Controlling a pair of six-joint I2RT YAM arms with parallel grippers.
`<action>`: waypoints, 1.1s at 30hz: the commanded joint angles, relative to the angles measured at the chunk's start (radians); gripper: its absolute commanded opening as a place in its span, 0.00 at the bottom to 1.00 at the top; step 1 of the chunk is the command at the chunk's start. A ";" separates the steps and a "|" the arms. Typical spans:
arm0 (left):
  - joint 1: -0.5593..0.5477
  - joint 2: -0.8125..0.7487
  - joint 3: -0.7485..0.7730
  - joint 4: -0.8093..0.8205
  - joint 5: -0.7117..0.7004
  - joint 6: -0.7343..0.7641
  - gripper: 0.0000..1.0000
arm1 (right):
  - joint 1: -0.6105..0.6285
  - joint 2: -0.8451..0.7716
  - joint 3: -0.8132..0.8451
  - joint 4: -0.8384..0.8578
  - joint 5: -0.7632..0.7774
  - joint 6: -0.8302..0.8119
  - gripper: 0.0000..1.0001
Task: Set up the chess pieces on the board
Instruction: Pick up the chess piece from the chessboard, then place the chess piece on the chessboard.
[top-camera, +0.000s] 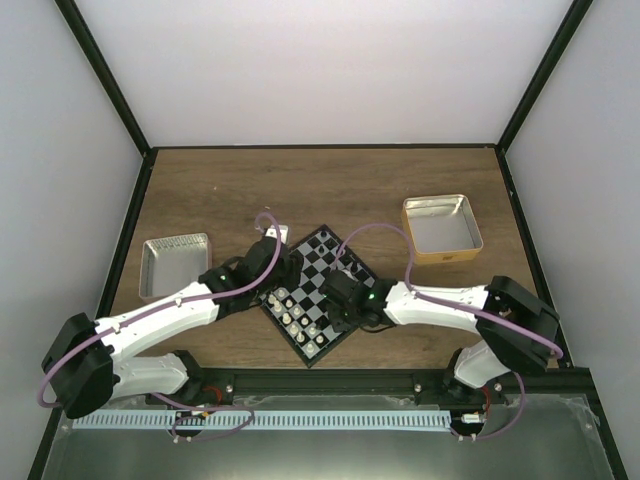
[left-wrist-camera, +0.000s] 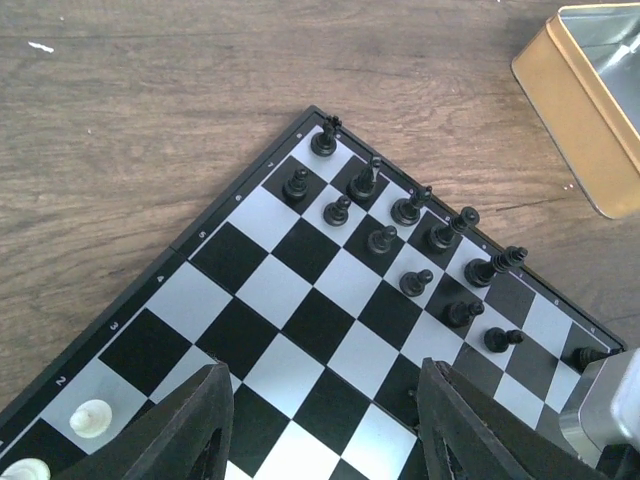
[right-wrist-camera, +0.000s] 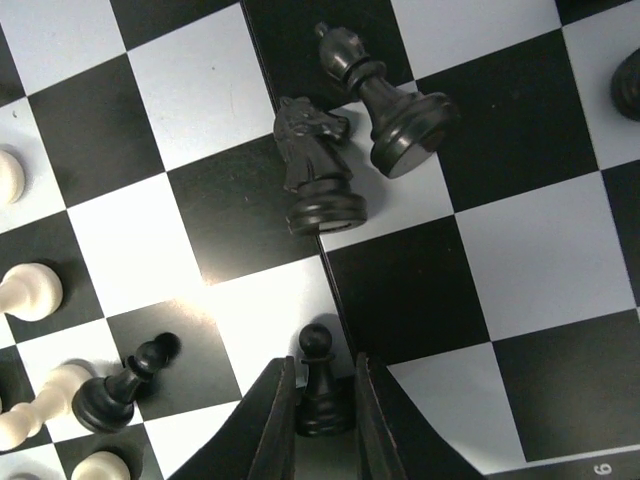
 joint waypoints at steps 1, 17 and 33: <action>0.008 -0.017 -0.020 0.030 0.055 -0.039 0.54 | 0.019 -0.022 -0.038 -0.032 0.020 0.007 0.12; 0.034 -0.143 -0.177 0.362 0.541 -0.344 0.60 | 0.018 -0.462 -0.305 0.554 0.082 -0.184 0.13; 0.038 -0.045 -0.225 0.658 0.756 -0.472 0.31 | 0.018 -0.683 -0.400 0.682 0.041 -0.262 0.13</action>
